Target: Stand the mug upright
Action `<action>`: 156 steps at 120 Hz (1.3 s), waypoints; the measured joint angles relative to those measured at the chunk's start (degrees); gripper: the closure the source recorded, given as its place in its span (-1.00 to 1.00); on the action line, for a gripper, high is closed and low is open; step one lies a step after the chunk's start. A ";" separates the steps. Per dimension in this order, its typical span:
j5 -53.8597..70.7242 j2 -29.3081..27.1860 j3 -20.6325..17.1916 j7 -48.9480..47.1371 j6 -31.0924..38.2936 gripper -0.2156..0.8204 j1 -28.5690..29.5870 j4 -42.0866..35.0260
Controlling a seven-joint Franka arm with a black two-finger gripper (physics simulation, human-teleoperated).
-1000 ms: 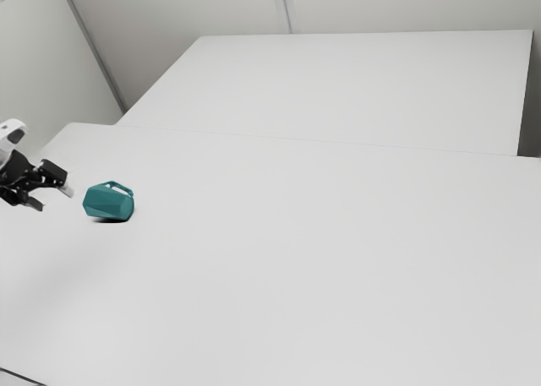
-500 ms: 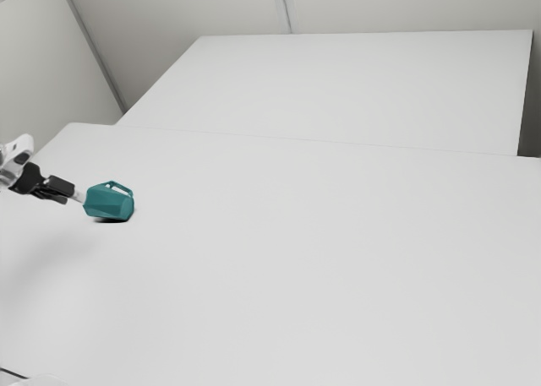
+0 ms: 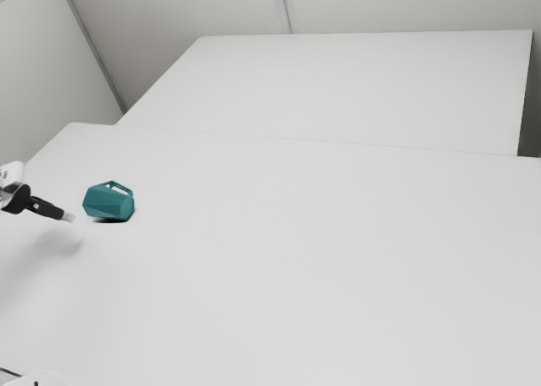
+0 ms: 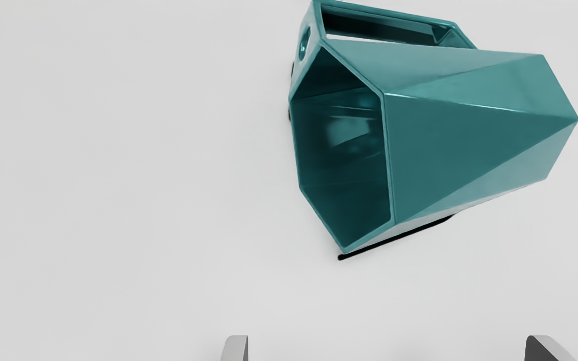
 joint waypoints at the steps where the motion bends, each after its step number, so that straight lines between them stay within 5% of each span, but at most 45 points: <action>1: -0.10 0.05 -0.11 0.23 0.07 -0.58 0.00 0.02; 156: -3.30 4.49 -6.22 14.45 4.07 -0.42 -0.52 1.59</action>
